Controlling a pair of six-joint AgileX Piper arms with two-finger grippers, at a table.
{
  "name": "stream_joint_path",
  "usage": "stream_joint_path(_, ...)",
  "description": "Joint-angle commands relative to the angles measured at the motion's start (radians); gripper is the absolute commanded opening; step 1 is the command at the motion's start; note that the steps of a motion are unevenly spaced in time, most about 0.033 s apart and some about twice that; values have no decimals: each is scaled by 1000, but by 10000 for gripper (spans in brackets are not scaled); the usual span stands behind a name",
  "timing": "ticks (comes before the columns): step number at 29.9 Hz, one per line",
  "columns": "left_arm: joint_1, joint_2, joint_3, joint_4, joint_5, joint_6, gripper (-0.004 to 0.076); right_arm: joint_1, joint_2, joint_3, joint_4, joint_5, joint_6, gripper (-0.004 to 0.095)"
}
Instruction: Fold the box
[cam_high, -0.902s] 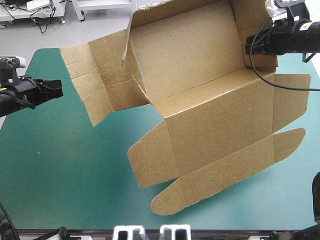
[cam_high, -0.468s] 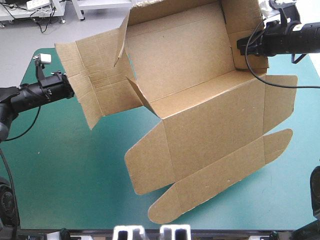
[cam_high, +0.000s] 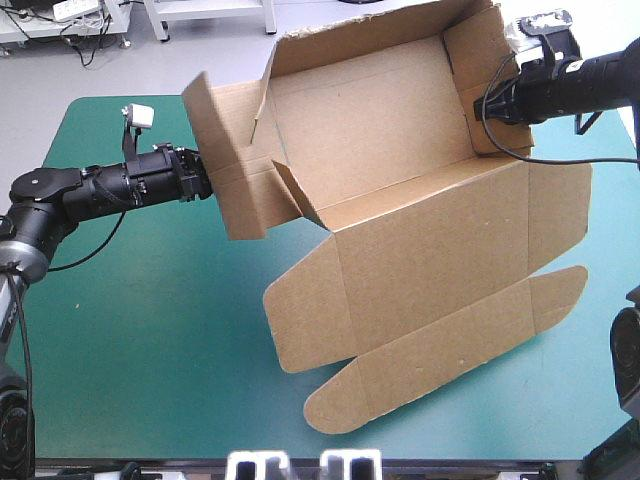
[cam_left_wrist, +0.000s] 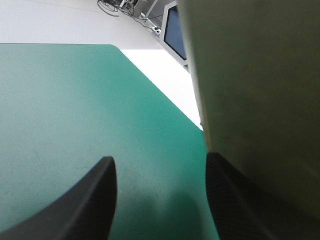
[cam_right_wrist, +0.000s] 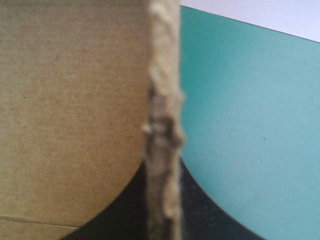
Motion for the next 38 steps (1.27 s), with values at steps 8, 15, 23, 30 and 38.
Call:
stream_joint_path(8, -33, -90, -94, -82, 106, -71, 496, 145, 4, -26, -101, -137, 119, -24)
stream_joint_path(15, -54, -90, -115, -7, 103, -94, 497, 243, 24, -26, -225, -196, 223, -24)
stream_joint_path(23, -97, -92, -115, 133, -113, -177, 497, 301, 57, -26, -301, -216, 296, -24)
stream_joint_path(30, -211, -93, -115, 438, -440, -405, 495, 378, 68, -26, -399, -274, 373, -24)
stream_joint_path(38, -321, -87, -115, 959, -633, -931, 492, 437, 92, -26, -331, -271, 403, -24)
